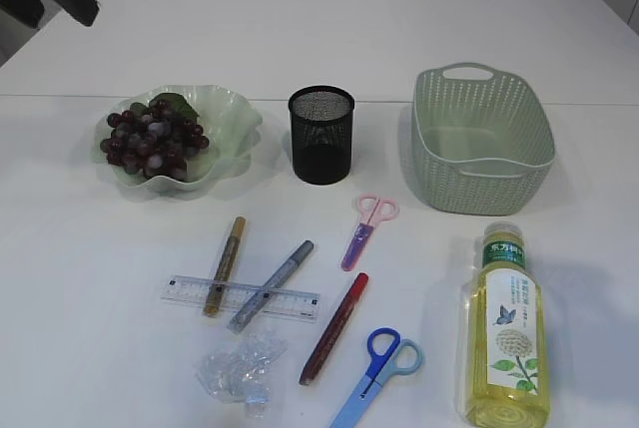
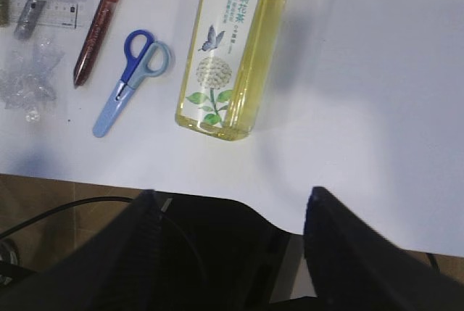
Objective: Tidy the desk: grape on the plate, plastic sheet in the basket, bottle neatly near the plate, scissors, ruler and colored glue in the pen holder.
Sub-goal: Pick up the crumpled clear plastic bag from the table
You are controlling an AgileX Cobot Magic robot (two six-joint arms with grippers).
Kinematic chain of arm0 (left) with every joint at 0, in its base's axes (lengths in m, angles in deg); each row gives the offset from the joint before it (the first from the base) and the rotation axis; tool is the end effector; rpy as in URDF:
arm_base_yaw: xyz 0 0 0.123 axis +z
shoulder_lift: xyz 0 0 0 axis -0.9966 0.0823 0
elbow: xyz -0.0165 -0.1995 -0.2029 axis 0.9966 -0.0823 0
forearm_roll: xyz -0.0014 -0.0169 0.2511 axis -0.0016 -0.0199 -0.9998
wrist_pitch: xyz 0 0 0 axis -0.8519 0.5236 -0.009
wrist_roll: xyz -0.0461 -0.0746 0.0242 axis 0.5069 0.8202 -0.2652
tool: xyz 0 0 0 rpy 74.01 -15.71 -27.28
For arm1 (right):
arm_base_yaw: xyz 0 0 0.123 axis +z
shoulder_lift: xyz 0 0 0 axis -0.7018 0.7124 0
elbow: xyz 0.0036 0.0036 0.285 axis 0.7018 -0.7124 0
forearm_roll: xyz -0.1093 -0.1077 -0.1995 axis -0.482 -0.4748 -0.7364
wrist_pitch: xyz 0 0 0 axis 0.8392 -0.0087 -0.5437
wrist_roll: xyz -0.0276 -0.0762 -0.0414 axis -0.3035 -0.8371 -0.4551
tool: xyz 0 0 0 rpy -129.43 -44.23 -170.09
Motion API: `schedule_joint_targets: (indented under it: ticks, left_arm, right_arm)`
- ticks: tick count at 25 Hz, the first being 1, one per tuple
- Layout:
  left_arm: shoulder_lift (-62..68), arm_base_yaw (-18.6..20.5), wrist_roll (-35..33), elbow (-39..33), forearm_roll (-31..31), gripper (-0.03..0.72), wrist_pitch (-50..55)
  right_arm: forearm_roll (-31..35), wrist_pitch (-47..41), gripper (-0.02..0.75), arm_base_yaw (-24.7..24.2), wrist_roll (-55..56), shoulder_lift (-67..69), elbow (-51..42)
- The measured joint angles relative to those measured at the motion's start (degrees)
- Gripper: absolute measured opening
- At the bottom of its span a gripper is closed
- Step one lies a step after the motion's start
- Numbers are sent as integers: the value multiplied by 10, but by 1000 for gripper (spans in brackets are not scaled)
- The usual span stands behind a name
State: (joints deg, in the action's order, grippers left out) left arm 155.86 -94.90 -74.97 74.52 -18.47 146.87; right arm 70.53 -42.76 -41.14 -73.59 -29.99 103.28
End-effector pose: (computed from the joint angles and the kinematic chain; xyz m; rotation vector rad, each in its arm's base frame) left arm 0.3780 -0.0768 0.3639 0.2229 2.6762 -0.2493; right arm 0.1408 0.0338 0.3154 0.0432 2.7865 0.4425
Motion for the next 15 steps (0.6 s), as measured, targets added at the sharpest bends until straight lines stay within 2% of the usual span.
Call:
schedule_joint_targets:
  ticks: [7, 15]
  left_arm:
    - [-103, 0, 22, -64, 0, 458, 1]
    - [-210, 0, 30, -115, 0, 457, 5]
  right_arm:
    - [63, 0, 490, 15, -33, 0, 0]
    - [78, 11, 490, 133, -25, 9, 0]
